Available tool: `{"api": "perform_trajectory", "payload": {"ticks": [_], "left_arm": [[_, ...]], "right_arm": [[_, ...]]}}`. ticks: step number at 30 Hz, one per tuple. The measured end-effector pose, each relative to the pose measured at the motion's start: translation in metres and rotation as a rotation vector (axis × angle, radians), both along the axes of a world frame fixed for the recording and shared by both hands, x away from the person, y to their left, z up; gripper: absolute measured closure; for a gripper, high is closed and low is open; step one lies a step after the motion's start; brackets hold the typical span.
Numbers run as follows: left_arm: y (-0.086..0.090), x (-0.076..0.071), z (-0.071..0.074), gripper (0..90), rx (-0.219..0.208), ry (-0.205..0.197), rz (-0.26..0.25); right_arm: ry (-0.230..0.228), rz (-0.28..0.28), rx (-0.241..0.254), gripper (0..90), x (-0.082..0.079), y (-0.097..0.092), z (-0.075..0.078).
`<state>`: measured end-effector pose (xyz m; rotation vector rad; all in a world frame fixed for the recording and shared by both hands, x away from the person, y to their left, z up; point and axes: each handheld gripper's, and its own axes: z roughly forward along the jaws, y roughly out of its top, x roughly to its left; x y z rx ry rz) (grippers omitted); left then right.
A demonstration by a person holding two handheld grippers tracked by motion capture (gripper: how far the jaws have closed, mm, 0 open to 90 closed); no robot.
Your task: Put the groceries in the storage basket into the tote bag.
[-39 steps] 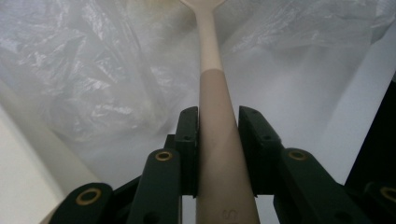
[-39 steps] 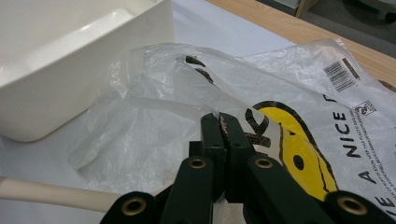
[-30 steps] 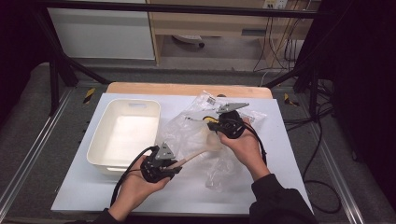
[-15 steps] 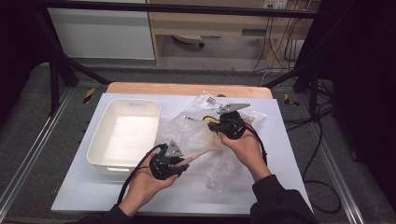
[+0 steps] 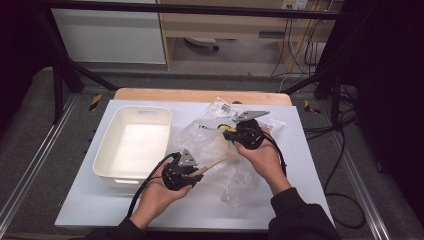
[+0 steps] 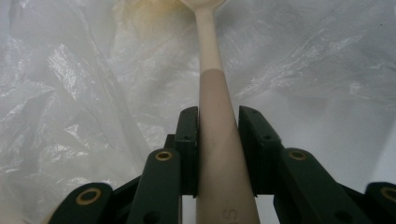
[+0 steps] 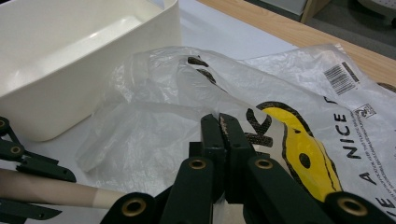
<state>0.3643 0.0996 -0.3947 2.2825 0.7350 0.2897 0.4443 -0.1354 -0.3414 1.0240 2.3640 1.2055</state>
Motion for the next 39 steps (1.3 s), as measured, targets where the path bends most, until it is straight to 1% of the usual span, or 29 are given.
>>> {"api": "perform_trajectory", "payload": {"ticks": [1,3,5,7,10,17,19,23,28,30,32,34,35,39], "left_arm": [[-0.001,0.000,-0.001,69.9,-0.008,0.001,0.003],[-0.004,0.001,-0.001,69.9,-0.003,-0.003,0.004],[-0.006,0.002,-0.002,69.9,0.000,-0.007,0.003],[-0.007,0.003,-0.002,69.9,0.001,-0.009,0.004],[-0.008,0.006,-0.003,69.9,-0.016,-0.006,0.011],[-0.014,0.013,-0.002,70.0,-0.021,-0.013,0.018],[-0.016,0.016,-0.001,69.9,-0.017,-0.015,0.011],[-0.020,0.020,0.000,69.9,-0.022,-0.023,0.011],[-0.030,0.025,-0.001,69.9,-0.032,-0.025,0.009],[-0.035,0.027,-0.003,69.9,-0.026,-0.019,0.011],[-0.040,0.030,-0.004,70.0,-0.014,-0.023,0.012],[-0.044,0.034,-0.005,69.9,-0.021,-0.027,0.007],[-0.047,0.035,-0.007,69.9,-0.032,-0.028,0.010],[-0.055,0.041,-0.010,69.9,-0.039,-0.037,-0.001]], "right_arm": [[-0.001,-0.001,0.004,90.0,0.000,-0.001,0.001],[-0.004,-0.005,0.016,90.0,0.001,-0.004,0.003],[-0.004,-0.009,0.017,90.0,0.001,-0.006,0.004],[-0.001,-0.015,0.014,90.0,0.000,-0.007,0.004],[-0.001,-0.016,0.008,90.0,-0.001,-0.009,0.005],[-0.002,-0.015,0.006,90.0,0.000,-0.011,0.008],[-0.001,-0.012,0.004,90.0,-0.001,-0.012,0.009],[-0.004,-0.006,0.001,90.0,-0.001,-0.012,0.009],[-0.007,0.002,0.001,90.0,-0.002,-0.009,0.007],[-0.005,0.007,-0.002,90.0,-0.003,-0.008,0.007],[-0.003,0.008,-0.001,90.0,-0.004,-0.007,0.006],[-0.003,0.011,0.001,90.0,-0.005,-0.006,0.006],[-0.005,0.014,0.002,90.0,-0.006,-0.005,0.005],[-0.004,0.016,0.007,90.0,-0.008,-0.006,0.003]]}}
